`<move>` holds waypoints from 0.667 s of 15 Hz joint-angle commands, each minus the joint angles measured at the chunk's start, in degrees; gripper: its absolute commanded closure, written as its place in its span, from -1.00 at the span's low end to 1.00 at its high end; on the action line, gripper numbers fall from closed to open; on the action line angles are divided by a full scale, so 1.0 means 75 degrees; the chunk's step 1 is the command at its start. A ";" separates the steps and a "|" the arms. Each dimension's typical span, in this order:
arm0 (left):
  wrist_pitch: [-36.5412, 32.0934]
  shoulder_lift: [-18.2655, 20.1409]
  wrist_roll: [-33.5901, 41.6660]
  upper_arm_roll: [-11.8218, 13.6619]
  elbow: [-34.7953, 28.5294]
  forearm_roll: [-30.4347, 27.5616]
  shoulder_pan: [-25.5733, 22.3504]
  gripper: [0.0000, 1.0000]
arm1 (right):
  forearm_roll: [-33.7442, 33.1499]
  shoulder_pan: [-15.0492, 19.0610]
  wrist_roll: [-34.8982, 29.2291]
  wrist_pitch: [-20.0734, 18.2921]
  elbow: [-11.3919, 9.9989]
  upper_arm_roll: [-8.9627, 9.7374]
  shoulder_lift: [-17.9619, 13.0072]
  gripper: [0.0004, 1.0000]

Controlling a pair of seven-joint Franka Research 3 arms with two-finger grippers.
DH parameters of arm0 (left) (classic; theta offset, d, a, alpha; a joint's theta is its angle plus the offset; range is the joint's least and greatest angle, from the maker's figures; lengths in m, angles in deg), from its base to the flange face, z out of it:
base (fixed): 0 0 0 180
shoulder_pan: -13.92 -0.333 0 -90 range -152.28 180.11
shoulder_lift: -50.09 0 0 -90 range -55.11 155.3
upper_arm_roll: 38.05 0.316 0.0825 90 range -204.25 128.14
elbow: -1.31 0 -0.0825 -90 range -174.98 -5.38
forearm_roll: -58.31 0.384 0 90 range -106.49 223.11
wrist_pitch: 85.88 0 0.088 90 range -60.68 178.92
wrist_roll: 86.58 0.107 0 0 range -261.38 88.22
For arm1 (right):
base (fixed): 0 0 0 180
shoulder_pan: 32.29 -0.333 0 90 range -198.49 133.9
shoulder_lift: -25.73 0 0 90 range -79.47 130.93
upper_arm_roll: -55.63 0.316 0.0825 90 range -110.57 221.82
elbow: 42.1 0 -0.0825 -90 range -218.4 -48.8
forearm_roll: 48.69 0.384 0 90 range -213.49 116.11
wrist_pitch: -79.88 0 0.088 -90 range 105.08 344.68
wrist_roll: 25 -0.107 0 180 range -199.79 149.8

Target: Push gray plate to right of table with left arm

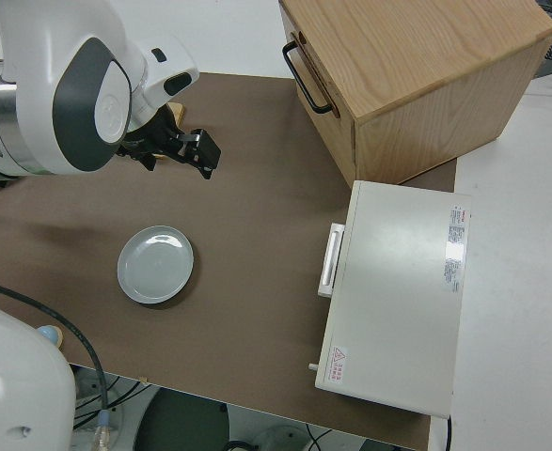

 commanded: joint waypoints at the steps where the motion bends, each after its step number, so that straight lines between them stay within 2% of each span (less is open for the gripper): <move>1: -0.0344 0.0250 0.0229 -0.0071 0.0475 0.0234 -0.0395 -0.98 | 0.0164 0.0188 -0.0078 0.0002 -0.0208 0.0111 -0.0209 -0.99; 5: -0.0472 0.0638 0.0334 -0.0176 0.0849 0.0258 -0.0653 -0.98 | 0.0164 0.0188 -0.0078 0.0002 -0.0208 0.0111 -0.0209 -0.99; 8: -0.0894 0.0731 0.0615 -0.0293 0.1097 0.0841 -0.0736 -0.98 | 0.0164 0.0188 -0.0078 -0.0010 -0.0208 0.0111 -0.0209 -0.99; 10: -0.1105 0.0965 0.0721 -0.0538 0.1108 0.0984 -0.0969 -0.98 | 0.0164 0.0188 -0.0078 0.0002 -0.0208 0.0111 -0.0209 -0.99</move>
